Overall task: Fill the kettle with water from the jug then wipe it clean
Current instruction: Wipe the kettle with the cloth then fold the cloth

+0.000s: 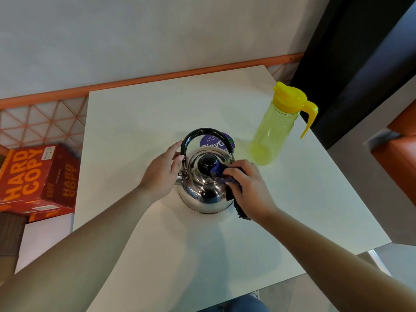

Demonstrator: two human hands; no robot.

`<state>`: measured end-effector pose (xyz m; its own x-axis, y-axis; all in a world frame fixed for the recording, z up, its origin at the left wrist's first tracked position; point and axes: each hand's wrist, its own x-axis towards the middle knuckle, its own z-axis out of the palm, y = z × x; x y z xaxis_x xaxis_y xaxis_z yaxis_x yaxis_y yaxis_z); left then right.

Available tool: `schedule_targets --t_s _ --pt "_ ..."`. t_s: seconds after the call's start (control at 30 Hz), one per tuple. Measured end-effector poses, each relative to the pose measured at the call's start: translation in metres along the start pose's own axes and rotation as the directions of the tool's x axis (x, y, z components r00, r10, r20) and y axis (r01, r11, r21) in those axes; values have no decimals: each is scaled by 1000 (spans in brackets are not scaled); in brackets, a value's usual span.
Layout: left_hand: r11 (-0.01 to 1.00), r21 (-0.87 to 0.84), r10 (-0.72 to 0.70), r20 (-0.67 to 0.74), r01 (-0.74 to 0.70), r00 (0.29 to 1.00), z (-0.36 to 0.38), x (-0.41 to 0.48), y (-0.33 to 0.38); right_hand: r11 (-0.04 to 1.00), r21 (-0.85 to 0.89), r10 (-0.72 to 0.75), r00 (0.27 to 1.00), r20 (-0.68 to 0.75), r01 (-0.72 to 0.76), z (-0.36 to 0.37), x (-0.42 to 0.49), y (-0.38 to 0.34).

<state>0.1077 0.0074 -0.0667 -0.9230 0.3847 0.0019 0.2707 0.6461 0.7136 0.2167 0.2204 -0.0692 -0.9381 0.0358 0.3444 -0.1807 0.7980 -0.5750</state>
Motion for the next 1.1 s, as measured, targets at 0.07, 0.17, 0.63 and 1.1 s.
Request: schedule_targets --t_s 0.07,0.17,0.63,1.1 --pt "1000 3 -1 1 1 1000 0 1 -1 1000 -8 -1 1000 17 2 -4 -12 12" --pt "1000 6 4 12 -4 1000 0 1 0 999 -29 34 996 77 -32 -4 -33 29" --pt "1000 -14 8 -2 -8 1000 2 1 -3 994 4 109 992 71 -109 -3 -27 18" --pt "1000 -19 -7 -2 7 1000 1 0 -2 980 -29 -190 971 148 196 5 -48 10"
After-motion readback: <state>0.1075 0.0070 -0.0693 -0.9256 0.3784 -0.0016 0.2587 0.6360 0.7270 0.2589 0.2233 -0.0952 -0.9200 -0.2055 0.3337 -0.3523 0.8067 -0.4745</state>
